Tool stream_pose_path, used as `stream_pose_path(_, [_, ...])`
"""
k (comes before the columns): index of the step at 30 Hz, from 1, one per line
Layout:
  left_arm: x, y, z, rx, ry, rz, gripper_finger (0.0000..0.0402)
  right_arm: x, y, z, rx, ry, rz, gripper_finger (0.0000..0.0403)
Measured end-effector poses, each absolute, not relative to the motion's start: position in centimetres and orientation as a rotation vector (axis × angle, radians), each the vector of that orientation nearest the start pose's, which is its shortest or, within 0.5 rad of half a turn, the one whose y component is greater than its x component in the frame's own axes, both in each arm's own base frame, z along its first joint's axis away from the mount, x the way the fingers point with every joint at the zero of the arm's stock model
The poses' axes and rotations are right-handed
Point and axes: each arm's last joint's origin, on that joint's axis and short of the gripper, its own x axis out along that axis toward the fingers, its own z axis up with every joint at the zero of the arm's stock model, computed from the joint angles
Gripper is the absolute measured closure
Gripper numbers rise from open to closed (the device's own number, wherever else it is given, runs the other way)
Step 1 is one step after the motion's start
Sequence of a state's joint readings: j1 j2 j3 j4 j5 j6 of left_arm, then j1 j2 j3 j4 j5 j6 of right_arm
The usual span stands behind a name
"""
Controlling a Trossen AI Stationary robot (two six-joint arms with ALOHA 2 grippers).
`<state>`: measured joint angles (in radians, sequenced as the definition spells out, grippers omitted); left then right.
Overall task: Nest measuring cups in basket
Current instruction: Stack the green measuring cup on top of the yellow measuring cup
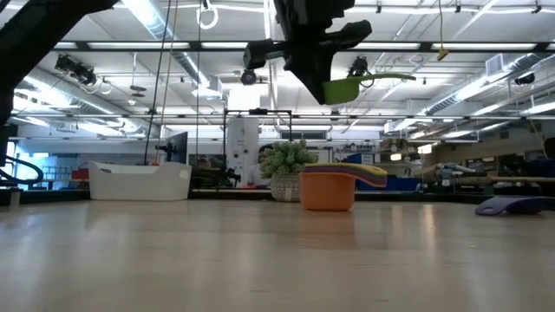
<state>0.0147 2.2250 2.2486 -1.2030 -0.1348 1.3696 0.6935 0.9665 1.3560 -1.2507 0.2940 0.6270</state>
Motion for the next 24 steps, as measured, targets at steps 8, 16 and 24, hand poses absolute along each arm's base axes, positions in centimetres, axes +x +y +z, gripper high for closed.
stream_pose_path(8, [47.1, 2.3, 26.9, 1.208, 1.075, -0.739, 0.039, 11.0, 8.0, 39.7, 0.152, 0.835, 0.131, 0.0319])
stream_pose_path(16, [48.1, 4.4, 23.8, 1.133, 1.132, -0.744, 0.039, 10.9, 7.9, 39.7, 0.161, 0.833, 0.129, 0.0319])
stream_pose_path(24, [48.0, 6.5, 22.4, 0.97, 1.169, -0.719, 0.039, 10.8, 7.9, 39.7, 0.163, 0.835, 0.136, 0.0319])
